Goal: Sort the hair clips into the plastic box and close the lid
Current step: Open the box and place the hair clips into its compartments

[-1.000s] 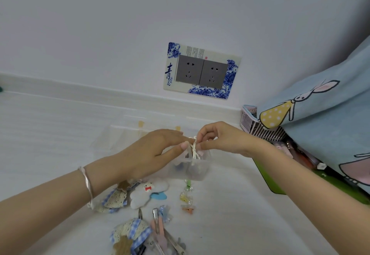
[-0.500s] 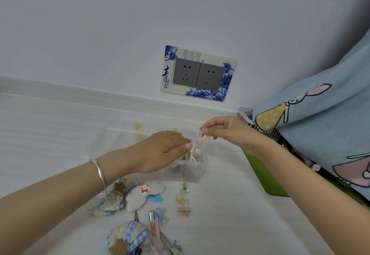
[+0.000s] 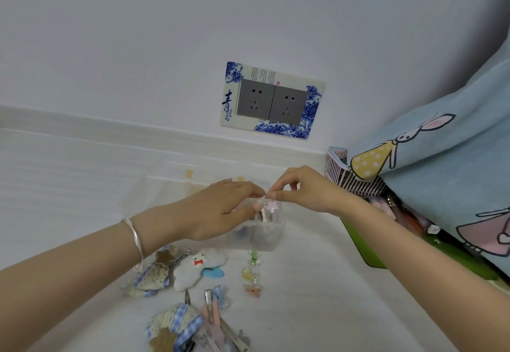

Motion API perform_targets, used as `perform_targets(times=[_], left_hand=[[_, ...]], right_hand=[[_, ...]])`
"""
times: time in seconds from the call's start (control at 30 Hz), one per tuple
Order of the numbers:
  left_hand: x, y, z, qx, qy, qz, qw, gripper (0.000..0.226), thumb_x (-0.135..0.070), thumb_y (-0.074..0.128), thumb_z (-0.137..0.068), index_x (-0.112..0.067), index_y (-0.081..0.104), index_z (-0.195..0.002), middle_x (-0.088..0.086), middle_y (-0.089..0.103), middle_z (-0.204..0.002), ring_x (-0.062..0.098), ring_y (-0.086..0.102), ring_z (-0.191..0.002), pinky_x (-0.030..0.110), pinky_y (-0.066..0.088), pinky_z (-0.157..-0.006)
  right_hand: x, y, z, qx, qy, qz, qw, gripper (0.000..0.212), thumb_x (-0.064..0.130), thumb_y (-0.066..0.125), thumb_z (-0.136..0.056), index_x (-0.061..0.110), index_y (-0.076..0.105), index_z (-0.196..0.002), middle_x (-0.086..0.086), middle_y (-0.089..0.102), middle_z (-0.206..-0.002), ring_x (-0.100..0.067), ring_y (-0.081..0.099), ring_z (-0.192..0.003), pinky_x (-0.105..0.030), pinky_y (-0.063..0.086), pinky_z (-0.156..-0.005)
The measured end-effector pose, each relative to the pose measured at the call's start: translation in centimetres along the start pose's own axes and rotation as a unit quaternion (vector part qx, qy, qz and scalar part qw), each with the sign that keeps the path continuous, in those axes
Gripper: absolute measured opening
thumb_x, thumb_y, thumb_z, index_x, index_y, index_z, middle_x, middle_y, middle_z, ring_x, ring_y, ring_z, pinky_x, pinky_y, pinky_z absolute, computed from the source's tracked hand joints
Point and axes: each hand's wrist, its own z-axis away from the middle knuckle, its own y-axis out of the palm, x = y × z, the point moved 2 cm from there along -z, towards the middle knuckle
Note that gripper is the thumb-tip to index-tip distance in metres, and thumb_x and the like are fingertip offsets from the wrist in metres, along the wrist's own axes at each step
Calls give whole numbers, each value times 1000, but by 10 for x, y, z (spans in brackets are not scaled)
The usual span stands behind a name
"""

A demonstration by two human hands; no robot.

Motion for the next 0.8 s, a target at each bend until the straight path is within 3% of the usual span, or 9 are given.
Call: perform_targets(times=[0.1,0.2,0.3,0.37,0.47,0.63,0.73,0.8], left_hand=[[2,1,1,-1,1,-20,1000,49,-49,23,-96,-32,36,-140,-14,38,-147,1,18,-140,18,6,-112],[5,-5,8,-23,-11,-22,999,51,-49,24,-94,-33,32,-142,-16,30,-150,-8,13,-133,9,1,-106],[9,-14,17,-36,-13,-25,999,47,-44,24,-96,-33,41,-137,-26,32,-136,-13,16,-124,-9,-2,-91],[11,-18,24,-31,-18,-8,999,50,-49,20,-95,-33,53,-129,-26,37,-128,-12,22,-123,-9,2,-93],[15,-16,29,-24,15,-3,1000,61,-58,12,-92,-35,63,-116,-20,52,-133,-8,31,-130,9,10,-110],[10,-7,27,-9,25,-59,998,52,-46,16,-97,-32,57,-125,-14,47,-140,1,29,-133,8,6,-106],[3,-14,40,-64,51,-58,995,47,-42,20,-100,-26,58,-123,-9,53,-134,4,39,-125,1,8,-100],[1,-21,54,-93,67,-58,992,45,-44,24,-98,-26,58,-120,-10,56,-129,2,43,-120,4,18,-101]], right_hand=[[-2,2,3,-36,19,-51,998,13,25,68,-84,18,76,-92,12,67,-83,0,46,-65,-9,36,-62],[-3,0,5,-53,21,-96,994,11,30,72,-80,23,75,-87,2,69,-95,-8,46,-75,-18,39,-70],[-3,3,9,1,8,-71,997,14,34,72,-78,28,76,-90,12,60,-92,5,47,-76,-5,37,-67],[-5,8,10,-1,3,-42,999,15,34,69,-81,28,76,-94,14,53,-90,12,47,-77,-1,34,-68],[-5,9,11,-69,10,-49,996,16,36,63,-86,29,74,-96,11,53,-93,-1,47,-77,-10,35,-68],[16,9,28,-149,-35,-104,983,12,28,63,-87,37,70,-82,9,62,-92,-5,47,-72,-14,35,-68],[34,20,47,-113,-82,-139,980,13,22,66,-85,31,72,-79,8,67,-82,-14,51,-70,-21,37,-64],[44,34,58,-64,-87,-164,981,9,21,68,-84,27,74,-81,10,69,-80,-12,50,-67,-23,38,-62]])
